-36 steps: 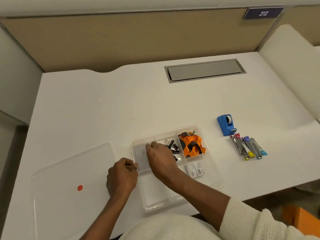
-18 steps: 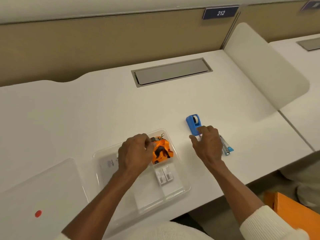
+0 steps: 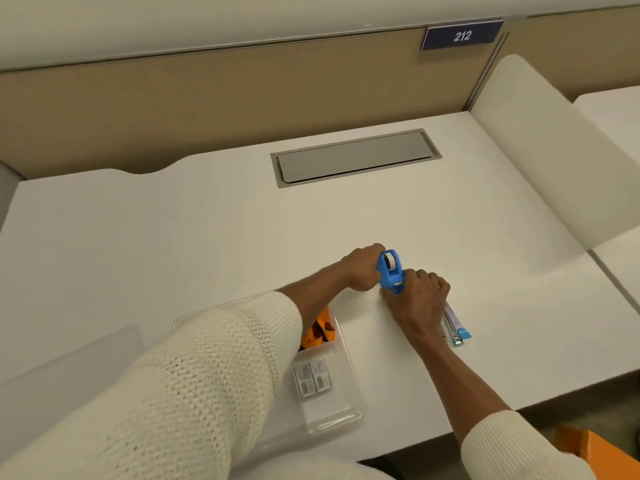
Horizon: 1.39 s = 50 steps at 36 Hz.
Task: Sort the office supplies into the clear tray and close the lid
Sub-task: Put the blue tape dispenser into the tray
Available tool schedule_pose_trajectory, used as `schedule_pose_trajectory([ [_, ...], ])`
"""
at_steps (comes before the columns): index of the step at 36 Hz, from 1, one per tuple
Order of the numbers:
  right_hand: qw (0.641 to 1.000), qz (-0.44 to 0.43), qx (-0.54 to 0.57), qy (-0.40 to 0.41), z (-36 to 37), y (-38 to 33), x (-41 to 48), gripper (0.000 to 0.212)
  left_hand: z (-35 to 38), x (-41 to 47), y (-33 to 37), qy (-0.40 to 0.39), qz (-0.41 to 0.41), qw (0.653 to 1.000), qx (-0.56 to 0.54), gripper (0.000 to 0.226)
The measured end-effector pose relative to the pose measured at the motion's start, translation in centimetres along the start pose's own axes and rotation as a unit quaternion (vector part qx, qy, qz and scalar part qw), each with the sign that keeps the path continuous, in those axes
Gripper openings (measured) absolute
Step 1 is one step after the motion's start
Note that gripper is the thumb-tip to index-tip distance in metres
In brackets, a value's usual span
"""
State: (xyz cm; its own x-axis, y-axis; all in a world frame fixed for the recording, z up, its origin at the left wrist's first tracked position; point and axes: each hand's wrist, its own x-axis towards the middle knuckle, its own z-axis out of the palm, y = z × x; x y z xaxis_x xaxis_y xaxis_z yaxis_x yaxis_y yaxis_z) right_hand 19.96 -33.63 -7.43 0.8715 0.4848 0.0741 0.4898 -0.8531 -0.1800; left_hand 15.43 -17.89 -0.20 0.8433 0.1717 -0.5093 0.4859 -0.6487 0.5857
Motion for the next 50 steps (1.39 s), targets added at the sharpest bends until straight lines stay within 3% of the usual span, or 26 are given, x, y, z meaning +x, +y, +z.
schedule_pose_trajectory([
  [6,0.997,-0.01,0.065,0.035,-0.7,-0.6,0.0,0.048,-1.4,-1.5,-0.7,0.067,-0.015,0.996,-0.064,0.05],
  [15,0.963,-0.036,0.265,0.044,-4.8,-7.1,-4.5,0.062,-3.4,-8.6,-2.3,0.24,-0.019,0.967,-0.077,0.025],
  [20,0.946,-0.066,0.318,-0.008,-7.4,-10.6,-9.1,0.068,-3.6,-15.7,-4.2,0.252,-0.021,0.964,-0.08,0.028],
  [24,0.944,-0.077,0.307,-0.091,-9.1,-12.8,-13.4,0.063,-2.1,-21.1,-6.7,0.243,-0.046,0.966,-0.076,0.034],
  [31,0.946,-0.103,0.211,-0.223,-7.9,-15.5,-18.9,0.084,2.8,-26.6,-11.4,0.235,-0.087,0.959,-0.128,0.028],
  [36,0.956,-0.125,0.128,-0.23,-6.7,-16.9,-21.1,0.083,5.8,-28.0,-13.8,0.234,-0.098,0.961,-0.109,0.029],
  [43,0.964,-0.134,0.086,-0.214,-6.3,-17.5,-22.4,0.081,8.8,-29.4,-17.4,0.334,-0.097,0.936,0.059,0.038],
  [50,0.962,-0.131,0.002,-0.241,-6.1,-18.5,-22.9,0.065,9.3,-30.2,-21.4,0.316,-0.112,0.927,0.166,0.05],
])
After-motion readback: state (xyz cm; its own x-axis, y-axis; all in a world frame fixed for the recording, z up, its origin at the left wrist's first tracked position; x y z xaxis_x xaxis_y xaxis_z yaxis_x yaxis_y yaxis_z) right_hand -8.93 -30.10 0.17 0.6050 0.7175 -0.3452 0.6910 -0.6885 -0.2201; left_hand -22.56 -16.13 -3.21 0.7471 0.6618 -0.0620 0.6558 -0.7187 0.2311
